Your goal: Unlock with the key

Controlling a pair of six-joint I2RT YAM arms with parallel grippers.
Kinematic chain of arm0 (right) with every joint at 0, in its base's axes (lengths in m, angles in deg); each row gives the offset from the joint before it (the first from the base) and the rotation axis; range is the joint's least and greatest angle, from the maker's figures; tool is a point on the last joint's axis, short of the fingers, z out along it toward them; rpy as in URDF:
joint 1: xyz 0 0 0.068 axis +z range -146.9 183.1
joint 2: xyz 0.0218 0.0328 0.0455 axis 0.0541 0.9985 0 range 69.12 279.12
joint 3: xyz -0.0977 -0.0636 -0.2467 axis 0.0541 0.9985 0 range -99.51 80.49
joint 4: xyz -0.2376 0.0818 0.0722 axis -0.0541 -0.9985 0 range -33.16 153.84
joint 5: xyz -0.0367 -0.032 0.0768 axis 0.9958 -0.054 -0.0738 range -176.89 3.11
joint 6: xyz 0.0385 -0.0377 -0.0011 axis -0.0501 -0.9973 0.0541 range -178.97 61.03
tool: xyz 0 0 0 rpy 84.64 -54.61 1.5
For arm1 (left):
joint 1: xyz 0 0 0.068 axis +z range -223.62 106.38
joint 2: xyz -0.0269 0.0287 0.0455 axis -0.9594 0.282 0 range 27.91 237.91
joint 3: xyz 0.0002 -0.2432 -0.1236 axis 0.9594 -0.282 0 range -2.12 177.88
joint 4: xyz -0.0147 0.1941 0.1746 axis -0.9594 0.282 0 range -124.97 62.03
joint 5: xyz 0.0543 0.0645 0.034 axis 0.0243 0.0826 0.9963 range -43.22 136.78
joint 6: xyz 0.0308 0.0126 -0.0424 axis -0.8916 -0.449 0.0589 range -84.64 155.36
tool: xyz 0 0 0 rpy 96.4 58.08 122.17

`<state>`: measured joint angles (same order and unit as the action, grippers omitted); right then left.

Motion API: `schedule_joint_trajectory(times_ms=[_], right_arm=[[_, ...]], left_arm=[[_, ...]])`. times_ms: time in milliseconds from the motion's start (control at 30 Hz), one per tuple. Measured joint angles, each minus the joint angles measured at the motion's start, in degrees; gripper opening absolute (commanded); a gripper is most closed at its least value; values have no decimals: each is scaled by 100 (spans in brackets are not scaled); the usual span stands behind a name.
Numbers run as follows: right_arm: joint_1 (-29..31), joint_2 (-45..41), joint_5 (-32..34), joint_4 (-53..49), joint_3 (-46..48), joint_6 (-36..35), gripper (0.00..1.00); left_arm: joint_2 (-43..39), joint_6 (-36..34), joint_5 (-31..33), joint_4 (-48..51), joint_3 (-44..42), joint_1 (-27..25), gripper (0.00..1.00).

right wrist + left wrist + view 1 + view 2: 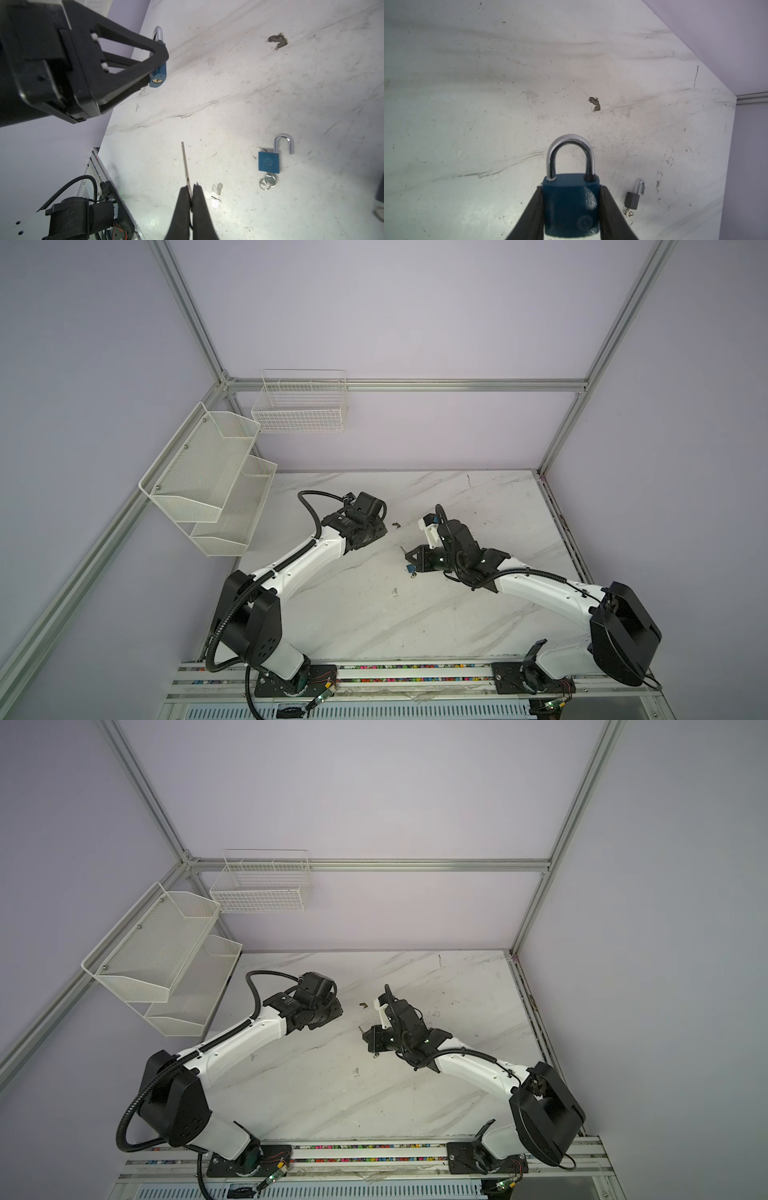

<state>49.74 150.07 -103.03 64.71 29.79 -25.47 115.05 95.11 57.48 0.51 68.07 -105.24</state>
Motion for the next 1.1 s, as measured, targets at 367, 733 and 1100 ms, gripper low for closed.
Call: schedule_joint_trajectory(times_ms=[367, 733, 1100], right_arm=[[518, 457, 535, 1147, -61, 699, 0], [538, 627, 743, 1528, -286, 785, 0], [605, 920, 745, 1631, -393, 780, 0]], left_arm=[[-688, 706, 125, 17, -234, -223, 0], [-809, 737, 175, 20, -262, -232, 0], [-809, 734, 214, 17, -262, -232, 0]])
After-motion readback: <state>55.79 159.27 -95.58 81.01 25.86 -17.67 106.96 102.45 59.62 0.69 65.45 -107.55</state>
